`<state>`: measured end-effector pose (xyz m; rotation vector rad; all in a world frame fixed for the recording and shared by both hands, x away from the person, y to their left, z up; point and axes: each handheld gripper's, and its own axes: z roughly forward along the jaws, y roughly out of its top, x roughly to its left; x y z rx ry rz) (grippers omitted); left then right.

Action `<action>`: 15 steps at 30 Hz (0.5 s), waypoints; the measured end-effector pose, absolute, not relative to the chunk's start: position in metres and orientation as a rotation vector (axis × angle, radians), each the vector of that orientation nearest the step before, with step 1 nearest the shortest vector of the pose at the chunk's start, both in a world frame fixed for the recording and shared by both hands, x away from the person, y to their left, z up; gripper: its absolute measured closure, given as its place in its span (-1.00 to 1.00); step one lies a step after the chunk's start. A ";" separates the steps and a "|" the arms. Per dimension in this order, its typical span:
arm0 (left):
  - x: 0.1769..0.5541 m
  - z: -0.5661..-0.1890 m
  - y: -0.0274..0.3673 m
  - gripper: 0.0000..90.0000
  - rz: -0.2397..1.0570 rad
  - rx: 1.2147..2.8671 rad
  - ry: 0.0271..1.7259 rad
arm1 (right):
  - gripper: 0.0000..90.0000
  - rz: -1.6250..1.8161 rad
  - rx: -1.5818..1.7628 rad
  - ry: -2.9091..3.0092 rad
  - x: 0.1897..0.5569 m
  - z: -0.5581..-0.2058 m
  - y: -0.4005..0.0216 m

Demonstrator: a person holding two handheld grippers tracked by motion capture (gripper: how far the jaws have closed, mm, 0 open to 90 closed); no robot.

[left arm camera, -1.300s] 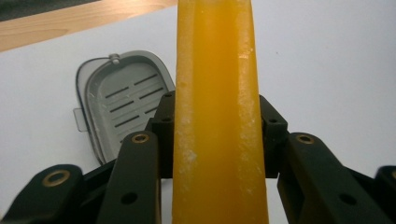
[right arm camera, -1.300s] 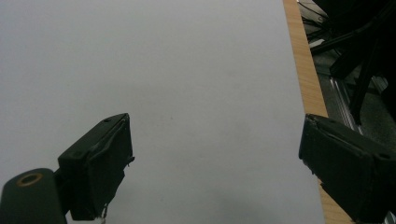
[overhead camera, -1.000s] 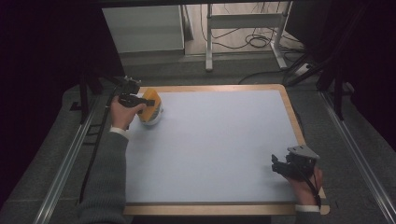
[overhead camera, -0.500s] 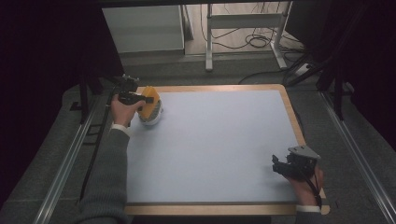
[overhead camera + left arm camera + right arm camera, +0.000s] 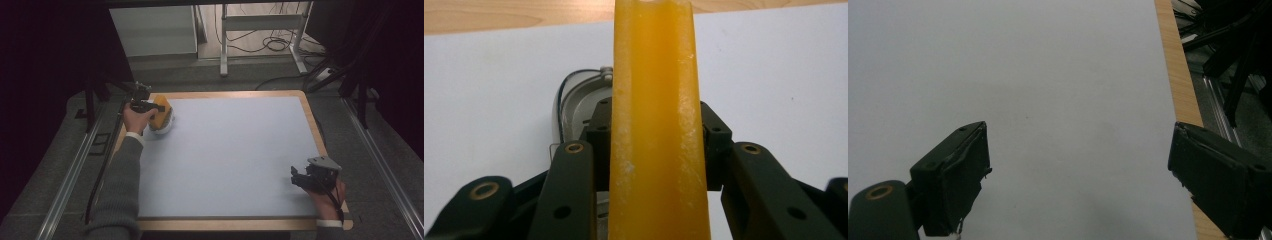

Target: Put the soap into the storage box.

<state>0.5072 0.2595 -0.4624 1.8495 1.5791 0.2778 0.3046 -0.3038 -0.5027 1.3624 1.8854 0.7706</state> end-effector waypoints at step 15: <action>0.500 -0.458 0.263 -0.33 0.360 1.818 1.625 | -0.78 0.769 1.359 1.892 0.305 -0.503 -0.302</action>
